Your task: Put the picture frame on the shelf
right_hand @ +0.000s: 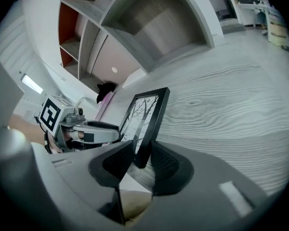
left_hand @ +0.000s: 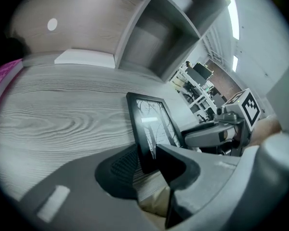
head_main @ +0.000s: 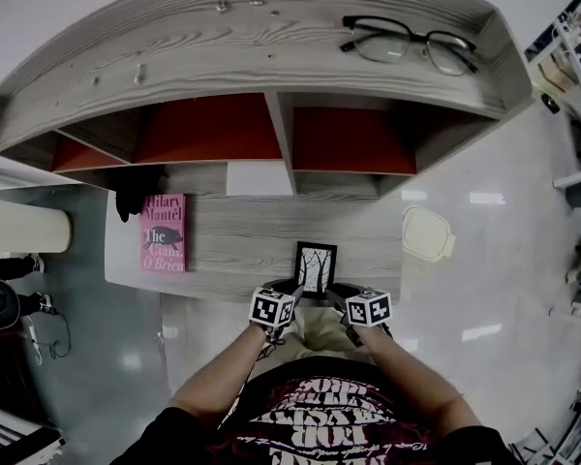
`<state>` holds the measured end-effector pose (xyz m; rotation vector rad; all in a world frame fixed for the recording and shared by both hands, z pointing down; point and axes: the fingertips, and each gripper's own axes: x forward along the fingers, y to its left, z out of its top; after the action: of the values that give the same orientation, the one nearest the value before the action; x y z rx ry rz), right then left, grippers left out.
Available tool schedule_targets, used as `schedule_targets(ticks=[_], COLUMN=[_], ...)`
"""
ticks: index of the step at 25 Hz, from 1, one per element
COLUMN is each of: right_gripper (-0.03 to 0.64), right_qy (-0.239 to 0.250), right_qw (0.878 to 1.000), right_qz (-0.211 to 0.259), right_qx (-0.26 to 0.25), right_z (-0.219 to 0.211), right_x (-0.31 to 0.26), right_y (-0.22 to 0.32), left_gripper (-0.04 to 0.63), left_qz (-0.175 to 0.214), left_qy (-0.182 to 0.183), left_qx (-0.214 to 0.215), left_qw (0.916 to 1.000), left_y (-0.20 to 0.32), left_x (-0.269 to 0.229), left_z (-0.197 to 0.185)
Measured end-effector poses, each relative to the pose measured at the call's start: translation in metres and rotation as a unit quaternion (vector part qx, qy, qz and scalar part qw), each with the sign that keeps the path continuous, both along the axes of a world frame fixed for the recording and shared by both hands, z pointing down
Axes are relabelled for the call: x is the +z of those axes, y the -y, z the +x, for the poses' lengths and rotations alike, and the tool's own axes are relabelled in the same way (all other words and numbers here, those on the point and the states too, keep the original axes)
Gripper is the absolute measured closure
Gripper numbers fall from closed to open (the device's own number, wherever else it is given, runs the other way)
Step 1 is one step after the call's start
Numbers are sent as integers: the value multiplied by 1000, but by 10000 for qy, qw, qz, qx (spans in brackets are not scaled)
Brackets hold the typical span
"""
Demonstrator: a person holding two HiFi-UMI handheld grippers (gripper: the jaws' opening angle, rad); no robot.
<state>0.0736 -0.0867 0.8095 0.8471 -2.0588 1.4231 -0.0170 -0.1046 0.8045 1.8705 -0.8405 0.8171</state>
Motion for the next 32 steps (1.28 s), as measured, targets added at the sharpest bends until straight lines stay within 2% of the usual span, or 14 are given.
schedule_targets(ticks=[5, 9, 12, 16, 22, 25, 32], right_gripper=[501, 495, 479, 489, 491, 517, 512], right_qy=[-37, -205, -203, -45, -6, -48, 50], right_qw=[10000, 9997, 9994, 9975, 9930, 9896, 9808], right_qz=[-12, -26, 279, 668, 1134, 1400, 1925], right_qx=[-21, -97, -13, 239, 332, 331, 291], right_z=[0, 1, 3, 11, 14, 16, 17], right_x=[5, 2, -18, -55, -97, -118, -164], right_y=[4, 2, 13, 28, 45, 49, 54], left_gripper=[479, 480, 479, 479, 479, 482, 482], left_qz=[15, 152, 562, 972, 1178, 1287, 1552], left_qy=[-67, 109, 36, -114, -151, -234, -489], left_qx=[-127, 49, 134, 261, -20, -91, -333], left_qw=[9999, 9998, 9983, 9949, 9929, 9914, 9861], left_y=[4, 5, 21, 36, 45, 45, 47], left_x=[2, -4, -29, -65, -98, -115, -158], left_z=[-1, 3, 8, 16, 15, 15, 14])
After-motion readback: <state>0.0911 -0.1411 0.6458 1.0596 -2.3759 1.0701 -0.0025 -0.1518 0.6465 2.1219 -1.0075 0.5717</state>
